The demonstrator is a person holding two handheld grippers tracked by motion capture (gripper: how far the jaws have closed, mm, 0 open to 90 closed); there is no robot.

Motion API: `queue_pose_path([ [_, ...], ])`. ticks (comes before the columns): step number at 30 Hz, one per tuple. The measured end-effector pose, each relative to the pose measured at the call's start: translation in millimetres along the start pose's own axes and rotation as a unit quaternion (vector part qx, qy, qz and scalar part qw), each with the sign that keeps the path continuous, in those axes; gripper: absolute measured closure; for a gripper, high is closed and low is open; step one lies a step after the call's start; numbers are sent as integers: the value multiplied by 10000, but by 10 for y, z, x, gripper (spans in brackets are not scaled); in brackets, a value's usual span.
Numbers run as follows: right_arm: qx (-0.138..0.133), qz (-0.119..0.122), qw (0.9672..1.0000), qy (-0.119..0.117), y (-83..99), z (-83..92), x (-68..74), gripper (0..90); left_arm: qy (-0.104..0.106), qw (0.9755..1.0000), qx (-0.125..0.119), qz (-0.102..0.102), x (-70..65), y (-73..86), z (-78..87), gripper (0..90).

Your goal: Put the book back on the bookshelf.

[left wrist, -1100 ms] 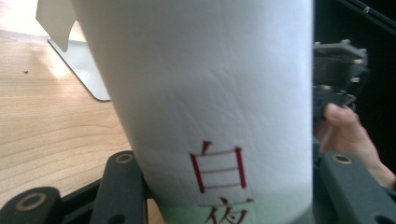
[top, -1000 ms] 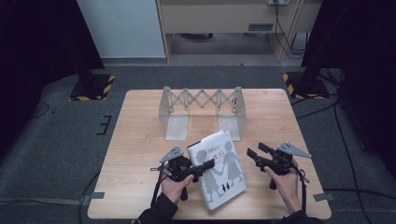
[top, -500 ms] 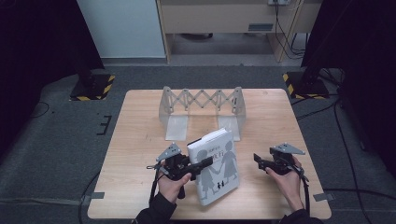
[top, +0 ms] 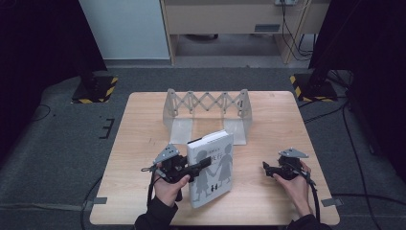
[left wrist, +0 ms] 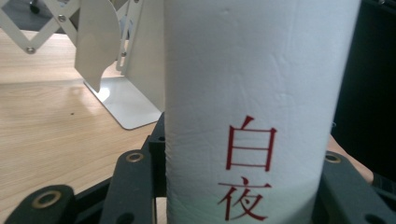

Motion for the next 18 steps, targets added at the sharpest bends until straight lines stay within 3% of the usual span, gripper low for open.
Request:
queue_pose_path([
  [5, 200, 77, 9998, 31, 58, -46, -11, 132, -155, 9999, -2, -72, 48, -71, 79, 522],
  [11, 165, 102, 9998, -10, 59, -61, -1, 108, -284, 9994, -108, -143, 101, -181, 190, 521],
  [18, 188, 112, 9998, -24, 59, -68, 5, 93, -590, 9975, -338, -169, 247, -362, 400, 521],
])
Point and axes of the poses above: each handheld gripper's, and its own axes: z roughly backward along the jaws, y roughly out of its underside, x roughly to its left, the point moved 8 cm from there along -z, roughly forward along the jaws, and after that the axes turned 1 degree about z, right-handed, at the moved point
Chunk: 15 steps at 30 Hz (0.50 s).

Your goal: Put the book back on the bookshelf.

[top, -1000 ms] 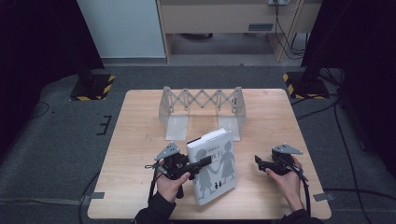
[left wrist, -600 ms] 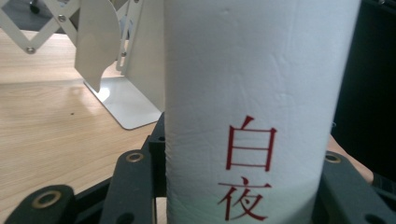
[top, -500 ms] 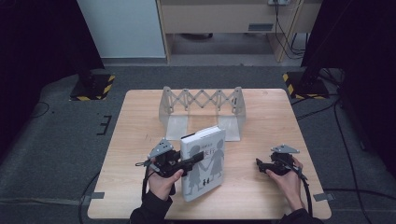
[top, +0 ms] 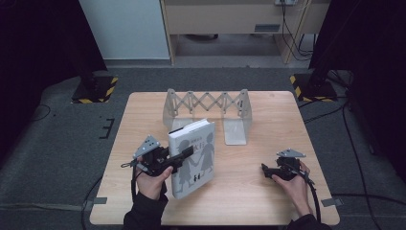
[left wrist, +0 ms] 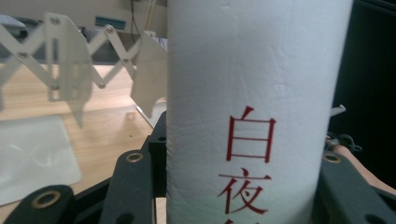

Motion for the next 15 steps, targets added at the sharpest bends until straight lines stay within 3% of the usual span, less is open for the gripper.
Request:
queue_pose_path([
  [15, 72, 30, 9999, -83, 2, -15, 20, 43, -486, 9986, -185, -15, 368, -250, 107, 521],
])
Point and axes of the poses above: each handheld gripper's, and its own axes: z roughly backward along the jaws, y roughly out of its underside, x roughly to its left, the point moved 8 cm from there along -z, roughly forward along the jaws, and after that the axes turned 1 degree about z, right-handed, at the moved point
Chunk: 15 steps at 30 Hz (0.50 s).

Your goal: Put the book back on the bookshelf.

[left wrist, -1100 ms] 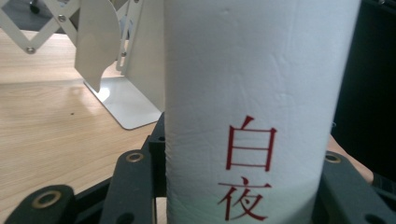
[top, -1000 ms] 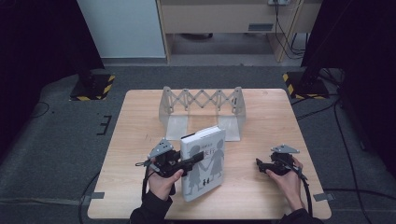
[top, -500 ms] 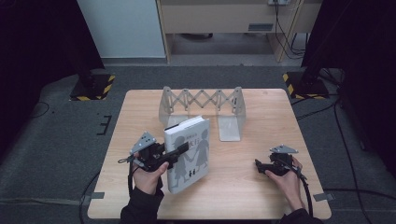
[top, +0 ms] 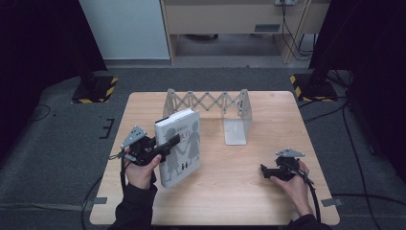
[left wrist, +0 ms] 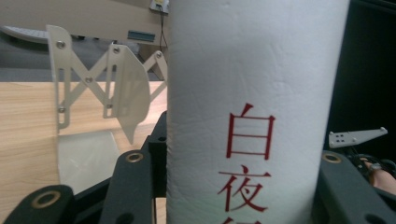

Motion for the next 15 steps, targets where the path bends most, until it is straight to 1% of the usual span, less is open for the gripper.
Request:
queue_pose_path([
  [5, 2, 2, 10000, 3, 0, -1, -2, 42, -153, 9999, -34, 18, 109, -74, -17, 520],
  [6, 2, 3, 10000, 2, 0, -1, -2, 42, -193, 9998, -29, -4, 133, -93, -25, 520],
  [8, 4, 0, 10000, 6, 0, -1, -3, 40, -214, 9998, -33, -10, 146, -107, -32, 520],
  [9, 6, -2, 10000, 7, 0, -1, -3, 40, -265, 9996, -66, -1, 188, -148, -45, 520],
  [11, 6, -2, 10000, 6, 0, -1, -3, 40, -318, 9994, -113, 53, 231, -184, -61, 520],
  [13, 5, 5, 10000, 7, 0, -2, -4, 40, -355, 9993, -115, 43, 252, -199, -69, 520],
  [14, 5, -2, 10000, 6, 0, -1, -3, 40, -448, 9989, -113, -13, 283, -227, -95, 520],
  [15, 5, -2, 10000, 6, 0, -1, -3, 40, -448, 9989, -113, -13, 283, -227, -95, 520],
])
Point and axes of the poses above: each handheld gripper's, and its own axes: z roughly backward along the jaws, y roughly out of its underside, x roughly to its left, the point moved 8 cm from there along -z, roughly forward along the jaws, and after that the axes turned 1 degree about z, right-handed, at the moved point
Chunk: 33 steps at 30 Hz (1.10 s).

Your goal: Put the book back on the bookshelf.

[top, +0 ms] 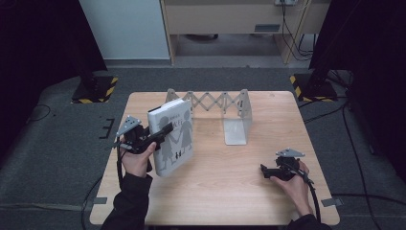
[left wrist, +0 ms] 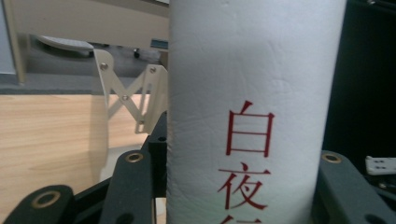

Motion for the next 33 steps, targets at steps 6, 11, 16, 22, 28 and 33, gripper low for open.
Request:
queue_pose_path([
  [6, 0, 1, 10000, 0, 0, 0, 0, 40, -193, 9998, 14, -85, 86, -73, -136, 520],
  [11, -1, 7, 10000, 0, 0, 0, -1, 40, -406, 9991, -51, -98, 204, -104, -264, 520],
  [16, 0, 0, 10000, 0, 0, 0, 0, 40, -596, 9981, -13, -132, 312, -71, -369, 520],
  [22, 0, 5, 10000, 0, 0, 0, -1, 40, -691, 9974, 43, -179, 367, -11, -495, 520],
  [28, 0, 0, 10000, 0, 0, 0, 0, 40, -746, 9971, -14, -142, 400, 21, -613, 520],
  [33, 1, -2, 10000, 1, 0, 0, 0, 40, -858, 9961, 37, -184, 444, 44, -674, 520],
])
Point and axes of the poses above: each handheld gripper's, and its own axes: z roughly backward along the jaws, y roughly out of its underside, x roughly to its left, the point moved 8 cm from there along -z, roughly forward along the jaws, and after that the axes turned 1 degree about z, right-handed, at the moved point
